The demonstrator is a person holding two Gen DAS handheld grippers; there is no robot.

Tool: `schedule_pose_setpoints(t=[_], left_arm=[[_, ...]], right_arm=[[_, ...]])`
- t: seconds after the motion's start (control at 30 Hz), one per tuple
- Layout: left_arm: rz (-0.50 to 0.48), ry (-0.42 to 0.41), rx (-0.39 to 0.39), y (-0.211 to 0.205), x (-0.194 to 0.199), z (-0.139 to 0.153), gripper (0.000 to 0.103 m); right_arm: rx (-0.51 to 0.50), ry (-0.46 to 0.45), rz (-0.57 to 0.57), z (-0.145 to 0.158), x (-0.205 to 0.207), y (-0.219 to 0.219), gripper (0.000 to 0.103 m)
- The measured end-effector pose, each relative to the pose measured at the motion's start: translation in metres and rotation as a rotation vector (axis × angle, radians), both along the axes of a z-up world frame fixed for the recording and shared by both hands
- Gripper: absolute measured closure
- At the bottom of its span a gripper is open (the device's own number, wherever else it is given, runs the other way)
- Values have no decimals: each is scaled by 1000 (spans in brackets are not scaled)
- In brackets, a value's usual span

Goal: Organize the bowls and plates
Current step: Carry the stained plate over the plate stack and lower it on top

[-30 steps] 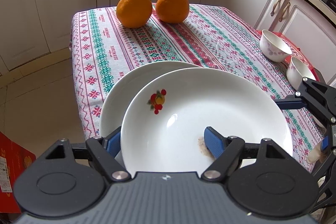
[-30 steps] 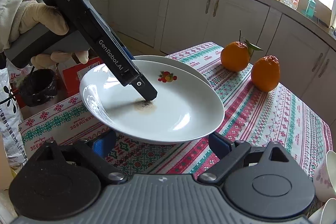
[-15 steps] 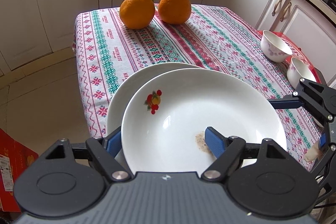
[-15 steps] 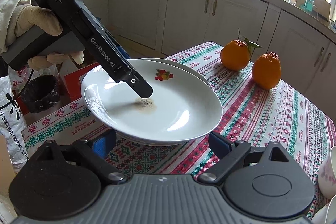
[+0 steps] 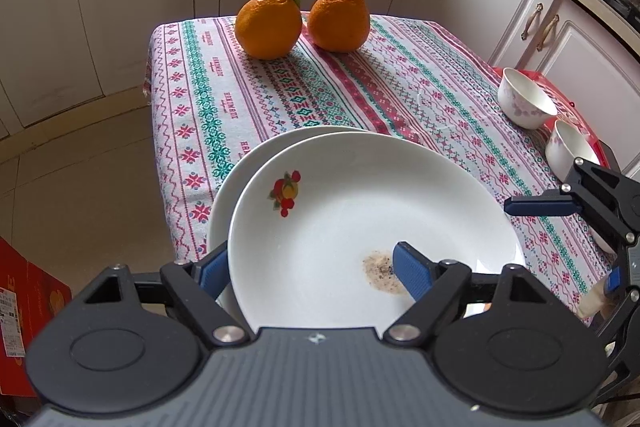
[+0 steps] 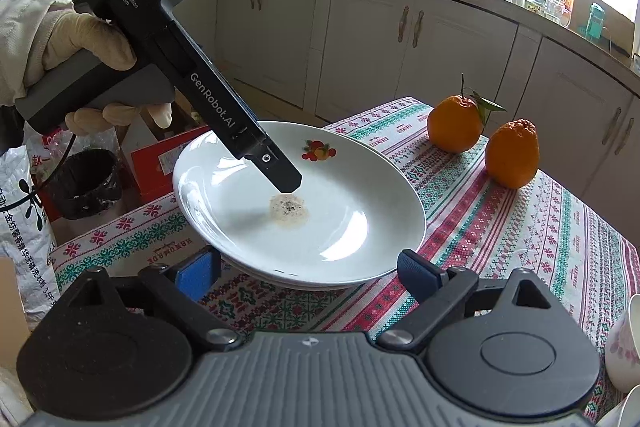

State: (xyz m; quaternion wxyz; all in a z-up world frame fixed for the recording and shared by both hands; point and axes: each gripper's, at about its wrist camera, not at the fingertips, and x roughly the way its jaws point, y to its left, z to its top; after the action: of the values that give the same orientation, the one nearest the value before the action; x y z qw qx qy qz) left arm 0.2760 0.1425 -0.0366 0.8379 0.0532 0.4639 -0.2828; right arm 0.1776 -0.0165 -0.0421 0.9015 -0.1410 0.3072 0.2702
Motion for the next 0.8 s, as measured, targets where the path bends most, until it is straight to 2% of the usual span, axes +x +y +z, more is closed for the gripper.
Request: schedule_pose_setpoints(t=[0.27, 0.47, 0.63, 0.8], left_arm=[[17, 16, -1, -1, 4, 1, 19], [9, 9, 29, -10, 14, 0, 18], [-23, -4, 67, -20, 18, -1, 14], [-36, -12, 75, -25, 22, -2, 12]], right_arm=[[16, -2, -7, 0, -3, -4, 6], [12, 14, -27, -4, -1, -10, 6], [28, 18, -37, -3, 0, -16, 6], [34, 27, -38, -5, 1, -18, 6]])
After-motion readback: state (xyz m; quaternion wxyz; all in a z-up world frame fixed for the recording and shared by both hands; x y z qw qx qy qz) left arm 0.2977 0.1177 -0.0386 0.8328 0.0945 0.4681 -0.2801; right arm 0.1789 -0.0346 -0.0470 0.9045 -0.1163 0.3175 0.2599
